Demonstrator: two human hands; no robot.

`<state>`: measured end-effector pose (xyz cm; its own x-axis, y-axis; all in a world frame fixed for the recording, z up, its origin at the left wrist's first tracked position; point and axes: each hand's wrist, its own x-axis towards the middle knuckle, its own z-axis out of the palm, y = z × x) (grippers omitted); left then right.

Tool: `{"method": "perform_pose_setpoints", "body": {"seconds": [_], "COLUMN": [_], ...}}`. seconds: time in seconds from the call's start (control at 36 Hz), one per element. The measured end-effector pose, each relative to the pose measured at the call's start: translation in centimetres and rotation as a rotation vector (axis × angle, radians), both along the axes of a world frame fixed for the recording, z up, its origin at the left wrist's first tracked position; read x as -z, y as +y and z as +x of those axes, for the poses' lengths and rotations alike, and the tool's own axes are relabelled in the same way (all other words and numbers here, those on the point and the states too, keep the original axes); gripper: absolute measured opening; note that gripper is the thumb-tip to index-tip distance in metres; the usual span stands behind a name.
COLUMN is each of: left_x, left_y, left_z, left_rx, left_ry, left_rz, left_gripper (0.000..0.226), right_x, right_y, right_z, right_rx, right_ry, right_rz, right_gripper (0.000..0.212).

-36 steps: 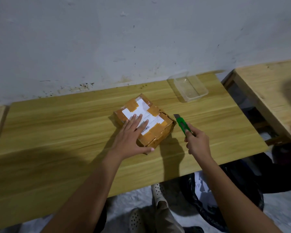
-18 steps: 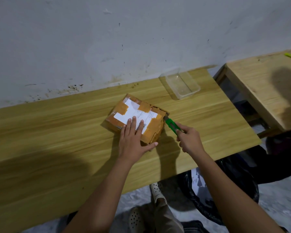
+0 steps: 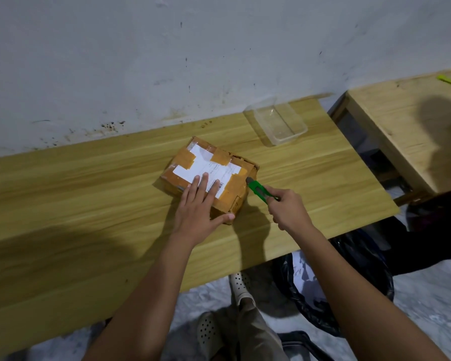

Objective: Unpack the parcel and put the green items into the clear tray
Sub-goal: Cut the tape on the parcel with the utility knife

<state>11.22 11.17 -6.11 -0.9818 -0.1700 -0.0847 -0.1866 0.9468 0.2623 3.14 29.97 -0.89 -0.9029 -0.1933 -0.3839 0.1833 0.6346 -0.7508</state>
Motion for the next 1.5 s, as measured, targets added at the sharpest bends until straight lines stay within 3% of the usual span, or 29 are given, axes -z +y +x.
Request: {"method": "perform_pose_setpoints", "body": {"seconds": [0.42, 0.75, 0.81, 0.89, 0.97, 1.03, 1.17, 1.31, 1.5], "left_x": [-0.2, 0.0, -0.4, -1.3, -2.1, -2.5, -2.9, -3.9, -3.1], "left_y": [0.9, -0.1, 0.7, 2.9, 4.4, 4.6, 2.5, -1.3, -4.8], "left_z": [-0.2, 0.9, 1.3, 1.2, 0.3, -0.3, -0.7, -0.9, -2.5], "left_rx": [-0.038, -0.005, -0.093, -0.422, -0.71, -0.763, -0.715, -0.681, -0.825], "left_ry": [-0.027, 0.07, 0.149, 0.276, 0.243, 0.213, 0.177, 0.146, 0.207], "left_rz": [0.041, 0.122, 0.24, 0.511, 0.78, 0.866, 0.904, 0.798, 0.827], "left_gripper": [0.097, 0.104, 0.099, 0.092, 0.1, 0.102, 0.095, 0.078, 0.055], "right_x": [0.0, 0.4, 0.9, 1.5, 1.5, 1.4, 0.9, 1.0, 1.6], "right_y": [-0.2, 1.7, 2.1, 2.2, 1.7, 1.3, 0.1, -0.1, -0.8], "right_z": [2.8, 3.4, 3.5, 3.6, 3.2, 2.7, 1.0, -0.4, -2.2], "right_rx": [-0.068, 0.062, 0.143, 0.218, 0.228, 0.228, 0.19, 0.172, 0.135], "right_ry": [-0.02, -0.089, -0.069, -0.04, -0.03, -0.04, -0.185, -0.353, -0.486], "right_rz": [0.038, -0.175, -0.217, -0.227, -0.267, -0.314, -0.414, -0.616, -0.746], "right_gripper": [0.037, 0.033, 0.035, 0.037, 0.037, 0.038, 0.048, 0.062, 0.069]}}
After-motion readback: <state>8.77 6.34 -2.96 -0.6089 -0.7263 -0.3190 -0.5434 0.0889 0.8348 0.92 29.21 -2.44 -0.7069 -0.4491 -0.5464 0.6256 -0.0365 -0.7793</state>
